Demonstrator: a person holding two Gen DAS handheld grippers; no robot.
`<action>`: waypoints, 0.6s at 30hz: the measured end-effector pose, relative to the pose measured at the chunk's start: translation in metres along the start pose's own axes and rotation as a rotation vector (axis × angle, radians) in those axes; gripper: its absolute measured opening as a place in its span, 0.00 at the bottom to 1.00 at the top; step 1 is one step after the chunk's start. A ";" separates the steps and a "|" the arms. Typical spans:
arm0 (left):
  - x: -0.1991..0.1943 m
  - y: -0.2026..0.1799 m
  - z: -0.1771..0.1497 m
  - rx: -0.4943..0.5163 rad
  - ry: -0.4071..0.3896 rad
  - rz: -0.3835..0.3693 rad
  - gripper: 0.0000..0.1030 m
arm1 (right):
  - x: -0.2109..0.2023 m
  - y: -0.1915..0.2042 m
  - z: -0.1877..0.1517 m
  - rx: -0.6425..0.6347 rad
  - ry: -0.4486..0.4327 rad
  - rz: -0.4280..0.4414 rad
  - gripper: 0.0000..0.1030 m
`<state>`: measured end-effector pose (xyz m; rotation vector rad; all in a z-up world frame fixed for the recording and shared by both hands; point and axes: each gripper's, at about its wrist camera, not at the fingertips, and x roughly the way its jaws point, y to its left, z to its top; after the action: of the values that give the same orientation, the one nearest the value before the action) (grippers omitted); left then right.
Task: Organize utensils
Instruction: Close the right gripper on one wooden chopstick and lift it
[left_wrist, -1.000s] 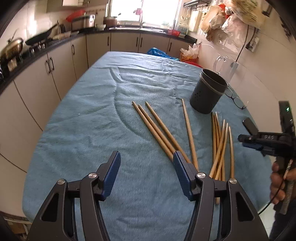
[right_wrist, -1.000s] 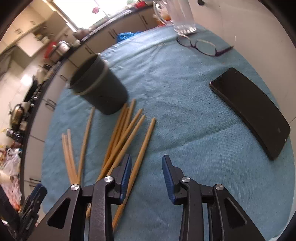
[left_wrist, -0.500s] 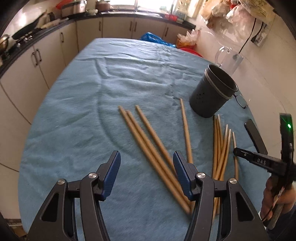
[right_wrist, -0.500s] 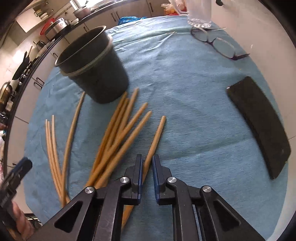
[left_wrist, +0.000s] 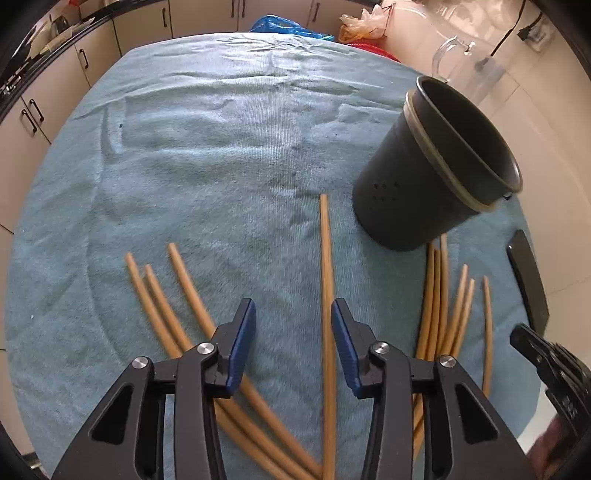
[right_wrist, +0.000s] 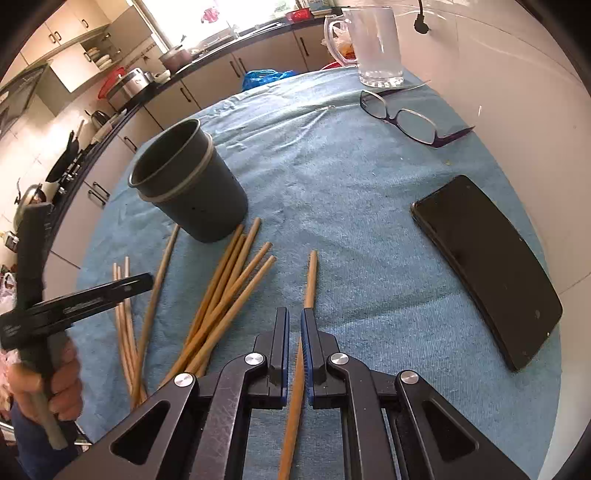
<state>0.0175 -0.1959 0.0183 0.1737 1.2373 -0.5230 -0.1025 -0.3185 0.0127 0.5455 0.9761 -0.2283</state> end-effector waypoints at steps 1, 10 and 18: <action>0.001 -0.002 0.002 0.006 0.000 0.008 0.39 | 0.001 0.000 0.001 -0.002 -0.003 0.002 0.07; 0.003 -0.026 0.000 0.068 0.003 0.047 0.07 | 0.016 -0.014 0.007 0.045 0.052 0.007 0.08; -0.002 -0.024 -0.007 0.070 0.006 0.052 0.07 | 0.033 -0.020 0.010 0.048 0.112 -0.026 0.22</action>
<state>-0.0006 -0.2135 0.0209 0.2658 1.2184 -0.5213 -0.0857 -0.3384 -0.0169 0.5951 1.0893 -0.2465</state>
